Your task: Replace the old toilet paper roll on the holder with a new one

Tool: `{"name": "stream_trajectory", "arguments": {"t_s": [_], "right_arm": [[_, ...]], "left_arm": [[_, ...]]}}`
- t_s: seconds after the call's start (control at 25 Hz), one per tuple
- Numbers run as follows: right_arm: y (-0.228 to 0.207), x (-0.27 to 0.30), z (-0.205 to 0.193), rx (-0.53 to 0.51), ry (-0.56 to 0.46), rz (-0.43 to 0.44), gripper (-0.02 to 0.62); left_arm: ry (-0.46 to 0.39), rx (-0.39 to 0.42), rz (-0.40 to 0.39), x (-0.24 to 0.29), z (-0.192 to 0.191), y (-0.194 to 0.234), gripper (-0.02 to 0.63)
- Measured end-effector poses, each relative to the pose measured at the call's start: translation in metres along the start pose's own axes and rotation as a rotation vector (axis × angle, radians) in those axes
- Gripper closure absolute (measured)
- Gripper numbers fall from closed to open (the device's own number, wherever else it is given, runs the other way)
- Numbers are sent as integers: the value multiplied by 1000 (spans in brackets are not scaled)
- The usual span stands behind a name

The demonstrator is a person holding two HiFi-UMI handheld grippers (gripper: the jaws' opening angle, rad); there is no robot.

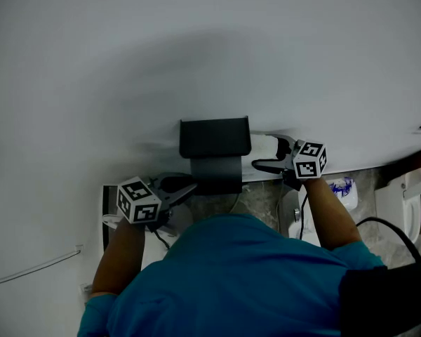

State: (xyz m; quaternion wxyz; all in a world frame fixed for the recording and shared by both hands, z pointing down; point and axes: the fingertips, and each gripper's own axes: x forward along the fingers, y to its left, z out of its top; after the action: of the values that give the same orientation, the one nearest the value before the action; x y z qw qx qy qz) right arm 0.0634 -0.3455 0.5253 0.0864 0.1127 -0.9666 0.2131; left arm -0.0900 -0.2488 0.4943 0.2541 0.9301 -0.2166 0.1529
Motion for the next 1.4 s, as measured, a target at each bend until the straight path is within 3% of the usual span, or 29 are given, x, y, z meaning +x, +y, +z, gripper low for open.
{"name": "stream_trajectory", "arguments": {"t_s": [0.4,0.6,1.08,1.4], "right_arm": [[-13,-62,1,13,-35,-112,166],[-3,-93,20,-32,-53,-150,164],[49,-119,121,-285,17,-193,164],[92,-83,185,-400,64,-135,164]], "left_arm": [[-13,4,-5,1,0,1,551],[-22,13,-5,0,0,0,551],[-49,35,-20,1,1,-3,551],[-62,45,-33,0,1,-2,551]]}}
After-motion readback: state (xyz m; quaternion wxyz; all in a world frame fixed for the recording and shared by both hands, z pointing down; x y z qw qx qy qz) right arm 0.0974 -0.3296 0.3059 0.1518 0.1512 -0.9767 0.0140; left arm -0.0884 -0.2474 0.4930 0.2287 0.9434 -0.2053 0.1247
